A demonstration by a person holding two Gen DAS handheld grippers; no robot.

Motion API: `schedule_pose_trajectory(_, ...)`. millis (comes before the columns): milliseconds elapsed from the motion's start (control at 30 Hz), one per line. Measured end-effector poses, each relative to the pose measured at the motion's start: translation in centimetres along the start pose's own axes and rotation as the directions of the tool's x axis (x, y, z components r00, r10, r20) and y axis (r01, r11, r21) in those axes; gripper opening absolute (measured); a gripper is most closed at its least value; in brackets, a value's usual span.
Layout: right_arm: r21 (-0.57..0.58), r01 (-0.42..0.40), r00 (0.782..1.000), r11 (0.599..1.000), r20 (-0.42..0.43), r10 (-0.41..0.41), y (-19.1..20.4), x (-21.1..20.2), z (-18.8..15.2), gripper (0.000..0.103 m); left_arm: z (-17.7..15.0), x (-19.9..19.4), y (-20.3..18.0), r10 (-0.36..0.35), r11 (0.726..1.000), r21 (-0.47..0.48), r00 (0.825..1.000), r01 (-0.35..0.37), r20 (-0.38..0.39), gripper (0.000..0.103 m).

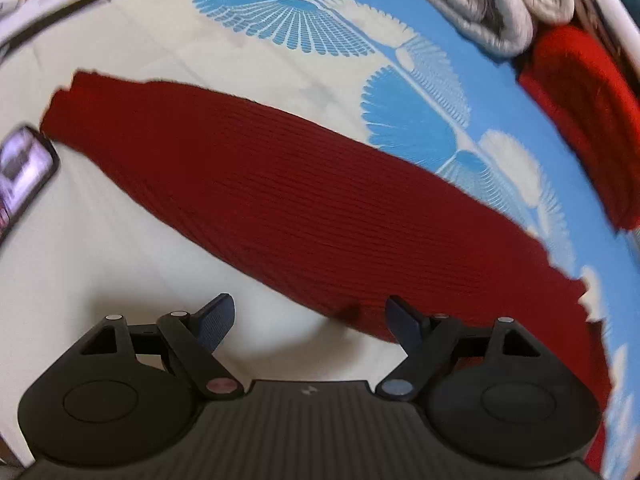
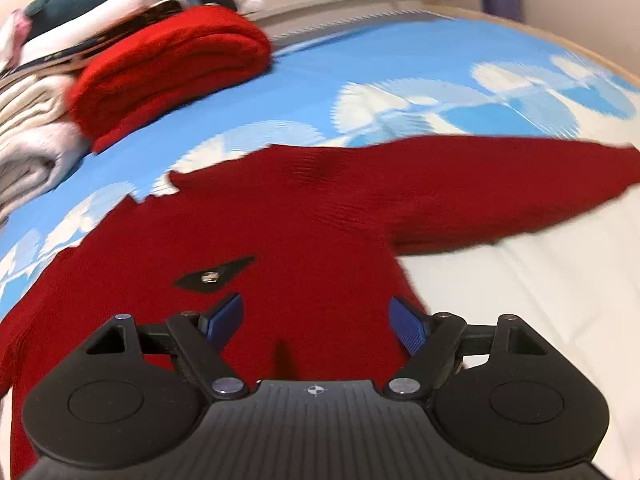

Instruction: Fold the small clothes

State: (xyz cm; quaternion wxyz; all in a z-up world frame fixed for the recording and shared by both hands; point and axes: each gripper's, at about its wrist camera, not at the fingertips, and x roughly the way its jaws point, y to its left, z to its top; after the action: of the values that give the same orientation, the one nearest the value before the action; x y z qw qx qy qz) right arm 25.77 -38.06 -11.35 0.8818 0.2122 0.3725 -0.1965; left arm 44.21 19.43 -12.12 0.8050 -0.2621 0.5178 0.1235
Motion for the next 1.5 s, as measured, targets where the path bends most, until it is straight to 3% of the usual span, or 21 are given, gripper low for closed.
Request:
schedule_pose_trajectory(233, 0.068, 0.071, 0.995, 0.995, -0.077, -0.065, -5.3, 1.4, -0.2, 0.082, 0.2, 2.8, 0.7, -0.071, 0.996, -0.047, 0.997, 0.071, -0.004, 0.088)
schedule_pose_trajectory(300, 0.032, 0.059, 0.991, 0.998, -0.12, -0.055, -6.2, 2.5, -0.9, 0.084, 1.1, 2.9, 0.9, -0.086, 0.994, -0.067, 0.996, 0.088, 0.029, 0.091)
schedule_pose_trajectory(367, -0.086, 0.06, 0.993, 0.994, -0.095, -0.068, -5.3, 2.5, -1.7, 0.082, 1.4, 3.3, 1.6, -0.083, 0.987, -0.135, 0.995, 0.089, 0.053, 0.092)
schedule_pose_trajectory(433, -0.169, 0.034, 0.996, 0.985, -0.079, -0.048, -4.1, 2.1, -2.2, 0.052, 1.8, 3.5, 1.7, -0.088, 0.981, -0.168, 0.994, 0.098, 0.065, 0.094)
schedule_pose_trajectory(467, -0.17, 0.003, 0.996, 0.986, -0.083, -0.017, -3.6, 2.0, -2.2, 0.014, 2.0, 3.6, 1.6, -0.083, 0.981, -0.167, 0.994, 0.094, 0.071, 0.094)
schedule_pose_trajectory(567, -0.151, 0.069, 0.993, 0.986, -0.082, -0.082, -3.6, 1.9, -1.9, 0.011, 2.4, 3.8, 1.2, -0.059, 0.987, -0.146, 0.995, 0.071, 0.085, 0.094)
schedule_pose_trajectory(667, -0.058, 0.046, 0.992, 0.997, -0.113, -0.053, -4.9, 2.0, -1.2, 0.012, 2.5, 3.9, 1.1, -0.058, 0.988, -0.138, 0.994, 0.07, 0.091, 0.095)
schedule_pose_trajectory(733, -0.066, 0.037, 0.993, 0.997, -0.112, -0.045, -4.8, 1.9, -1.3, 0.02, 2.5, 3.8, 1.2, -0.059, 0.989, -0.133, 0.994, 0.071, 0.09, 0.095)
schedule_pose_trajectory(767, -0.056, 0.057, 0.993, 0.997, -0.101, -0.063, -4.9, 1.7, -1.2, 0.036, 2.5, 3.8, 1.3, -0.06, 0.988, -0.135, 0.994, 0.072, 0.09, 0.095)
schedule_pose_trajectory(800, -0.04, 0.077, 0.993, 0.996, -0.085, -0.08, -4.9, 1.5, -1.1, 0.059, 2.5, 3.8, 1.4, -0.062, 0.988, -0.137, 0.994, 0.074, 0.092, 0.095)
schedule_pose_trajectory(867, -0.023, 0.098, 0.995, 0.995, -0.033, -0.098, -4.8, 1.0, -0.7, 0.068, 2.4, 3.7, 1.4, -0.058, 0.988, -0.14, 0.994, 0.07, 0.091, 0.095)
schedule_pose_trajectory(1000, -0.018, 0.138, 0.99, 0.99, 0.014, -0.137, -4.2, 0.4, -0.2, 0.068, 2.1, 3.2, 1.5, -0.033, 0.983, -0.175, 0.996, 0.047, 0.083, 0.095)
schedule_pose_trajectory(1133, 0.018, 0.11, 0.994, 0.994, 0.014, -0.11, -3.6, -0.1, 0.0, 0.068, 1.1, 2.4, 2.5, -0.055, 0.959, -0.274, 0.997, 0.067, 0.05, 0.095)
schedule_pose_trajectory(1200, 0.022, 0.096, 0.995, 0.995, 0.032, -0.096, -3.2, -0.5, 0.2, 0.069, 1.2, 2.3, 2.5, -0.055, 0.964, -0.259, 0.997, 0.069, 0.06, 0.095)
schedule_pose_trajectory(1267, 0.025, 0.094, 0.994, 0.995, 0.055, -0.095, -3.0, -0.9, 0.4, 0.069, 1.9, 2.1, 2.4, 0.021, 0.977, -0.212, 0.995, 0.001, 0.102, 0.095)
schedule_pose_trajectory(1367, 0.037, 0.097, 0.993, 0.995, 0.062, -0.099, -2.7, -0.9, 0.5, 0.069, 2.6, 2.0, 3.1, 0.159, 0.97, -0.214, 0.967, -0.116, 0.2, 0.096)
schedule_pose_trajectory(1433, 0.05, 0.095, 0.994, 0.994, 0.053, -0.097, -2.4, -0.7, 0.5, 0.069, 3.1, 2.8, 4.2, 0.151, 0.962, -0.253, 0.972, -0.102, 0.181, 0.096)
schedule_pose_trajectory(1500, 0.069, 0.091, 0.995, 0.994, 0.042, -0.093, -2.4, -0.6, 0.4, 0.069, 3.4, 2.8, 4.4, 0.137, 0.962, -0.26, 0.972, -0.084, 0.193, 0.103)
